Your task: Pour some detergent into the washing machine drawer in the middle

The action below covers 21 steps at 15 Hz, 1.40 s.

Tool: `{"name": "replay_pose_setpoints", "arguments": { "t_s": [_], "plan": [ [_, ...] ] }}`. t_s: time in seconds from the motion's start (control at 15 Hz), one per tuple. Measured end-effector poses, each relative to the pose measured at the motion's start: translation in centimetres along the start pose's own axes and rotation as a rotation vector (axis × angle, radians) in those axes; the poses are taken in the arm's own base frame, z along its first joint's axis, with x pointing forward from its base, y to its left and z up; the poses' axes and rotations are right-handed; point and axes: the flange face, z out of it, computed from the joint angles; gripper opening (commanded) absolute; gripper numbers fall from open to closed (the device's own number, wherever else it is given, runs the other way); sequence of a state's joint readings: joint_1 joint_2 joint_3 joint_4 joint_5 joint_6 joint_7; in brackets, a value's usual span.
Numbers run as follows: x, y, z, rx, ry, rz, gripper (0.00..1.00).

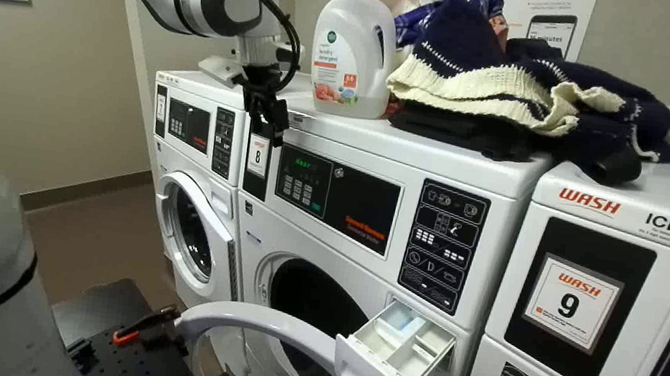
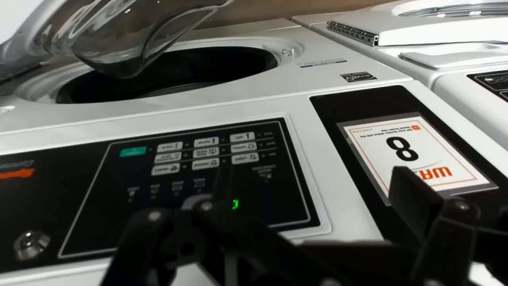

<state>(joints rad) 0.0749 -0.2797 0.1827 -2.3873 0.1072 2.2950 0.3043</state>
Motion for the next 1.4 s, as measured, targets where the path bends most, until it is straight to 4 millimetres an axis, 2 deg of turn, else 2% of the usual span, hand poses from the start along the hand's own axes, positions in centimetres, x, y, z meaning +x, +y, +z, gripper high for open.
{"name": "replay_pose_setpoints", "arguments": {
  "t_s": [0.4, 0.53, 0.73, 1.13, 1.27, 1.4],
  "plan": [
    [0.1, 0.2, 0.0, -0.003, 0.001, 0.001, 1.00],
    [0.4, 1.3, -0.3, -0.008, 0.008, 0.021, 1.00],
    [1.2, 5.2, -2.0, -0.041, 0.057, 0.087, 1.00],
    [1.6, 15.6, -10.0, -0.106, 0.311, 0.246, 1.00],
    [1.7, 17.6, -12.3, -0.116, 0.410, 0.271, 1.00],
    [2.0, 18.6, -13.9, -0.129, 0.501, 0.268, 1.00]
  ]
}}
